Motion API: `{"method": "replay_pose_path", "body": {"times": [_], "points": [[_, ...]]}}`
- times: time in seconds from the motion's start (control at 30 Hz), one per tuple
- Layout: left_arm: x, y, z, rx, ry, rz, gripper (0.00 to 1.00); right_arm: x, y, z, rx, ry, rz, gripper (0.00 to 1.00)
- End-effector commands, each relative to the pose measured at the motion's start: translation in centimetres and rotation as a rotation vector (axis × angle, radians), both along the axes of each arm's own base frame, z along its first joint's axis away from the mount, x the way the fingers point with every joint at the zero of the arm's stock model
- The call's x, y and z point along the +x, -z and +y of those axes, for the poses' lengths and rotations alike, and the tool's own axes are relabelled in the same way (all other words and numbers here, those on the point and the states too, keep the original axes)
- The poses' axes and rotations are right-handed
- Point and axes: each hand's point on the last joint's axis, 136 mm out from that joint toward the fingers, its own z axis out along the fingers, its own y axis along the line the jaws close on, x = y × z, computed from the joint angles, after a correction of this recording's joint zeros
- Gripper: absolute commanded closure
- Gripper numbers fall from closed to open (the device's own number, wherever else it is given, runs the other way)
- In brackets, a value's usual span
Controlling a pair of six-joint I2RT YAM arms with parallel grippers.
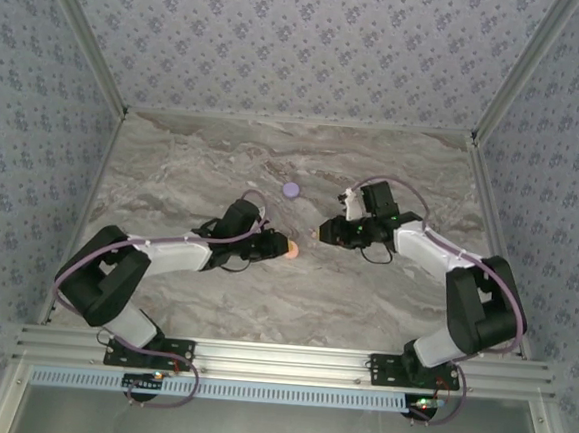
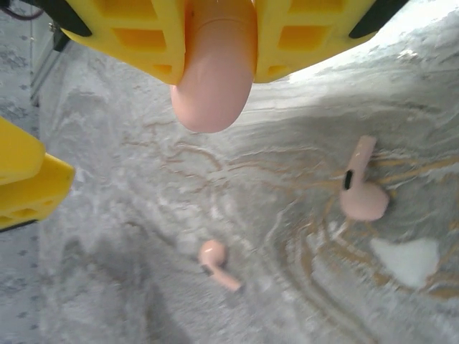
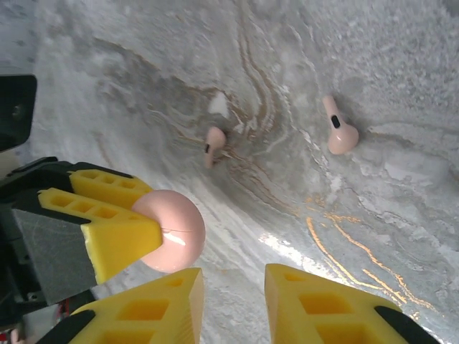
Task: Insert the wireless bluetooth earbuds into the charging case
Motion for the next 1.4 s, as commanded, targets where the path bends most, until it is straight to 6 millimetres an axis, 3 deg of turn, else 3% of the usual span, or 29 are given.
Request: {"method": "replay_pose_path", "body": {"times": [0.0, 0.27, 0.43, 0.83, 1.37], "points": [[0.7, -5.4, -1.2, -0.115, 0.082, -0.155, 0.79, -0.2, -3.7, 0.2, 0.134, -0.045, -0.069, 0.65], [0.9, -12.8, -1.6, -0.209, 0.195, -0.361, 0.82, -1.2, -11.0, 0.7, 0.306, -0.15, -0.224, 0.54], [0.4, -15.2, -1.9, -0.245, 0.251, -0.432, 0.82, -1.6, -13.0, 1.1, 0.336, -0.185, -0.261, 0.51], [-0.6, -17.6, -2.0, -0.29, 0.302, -0.504, 0.8, -1.9, -13.8, 2.2, 0.349, -0.231, -0.262, 0.49], [-0.8, -18.5, -2.1, -0.306, 0.317, -0.529, 0.8, -2.9, -12.6, 4.3, 0.333, -0.311, -0.212, 0.53]]}}
